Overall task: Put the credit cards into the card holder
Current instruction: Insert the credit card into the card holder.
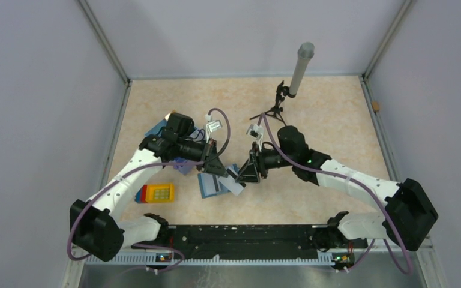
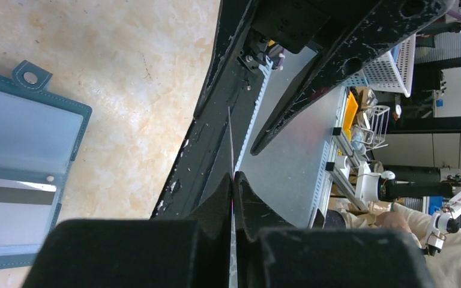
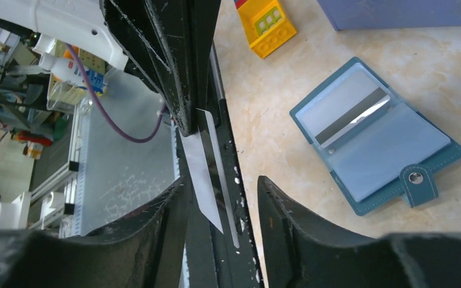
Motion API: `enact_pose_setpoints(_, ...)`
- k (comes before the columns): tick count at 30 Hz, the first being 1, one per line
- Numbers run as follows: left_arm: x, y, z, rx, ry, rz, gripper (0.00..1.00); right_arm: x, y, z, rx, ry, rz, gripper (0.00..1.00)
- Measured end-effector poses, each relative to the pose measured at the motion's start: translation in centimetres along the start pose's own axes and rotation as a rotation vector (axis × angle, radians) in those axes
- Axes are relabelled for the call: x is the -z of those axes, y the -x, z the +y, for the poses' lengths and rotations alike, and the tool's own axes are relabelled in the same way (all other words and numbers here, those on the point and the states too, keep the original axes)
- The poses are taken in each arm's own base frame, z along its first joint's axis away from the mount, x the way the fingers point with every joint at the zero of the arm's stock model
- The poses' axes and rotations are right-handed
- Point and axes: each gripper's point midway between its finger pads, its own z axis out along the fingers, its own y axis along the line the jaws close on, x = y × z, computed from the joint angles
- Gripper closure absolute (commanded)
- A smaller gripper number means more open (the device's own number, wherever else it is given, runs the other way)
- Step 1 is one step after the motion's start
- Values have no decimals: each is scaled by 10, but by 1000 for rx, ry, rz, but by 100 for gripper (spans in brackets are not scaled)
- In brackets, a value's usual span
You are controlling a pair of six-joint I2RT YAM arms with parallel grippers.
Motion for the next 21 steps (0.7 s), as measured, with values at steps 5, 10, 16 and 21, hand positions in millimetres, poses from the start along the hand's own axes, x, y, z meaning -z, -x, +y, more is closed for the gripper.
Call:
enact_pose_setpoints(5,-2,-2,-1,-7,-14,7,100,-5,-2,5,-23,49,13,93)
enact_pose_setpoints(10,-4,-2,2,-16,-12,-4,43,-7,-3,8,-46,66,16,100)
enact_pose_setpoints(16,-11,-3,11,21,0,-125,13,-9,3,-6,-93,-16,-79,100)
enact_pose_setpoints(21,-17,-3,20,57,-3,-277,25,0,0,-14,-162,-66,-207,100)
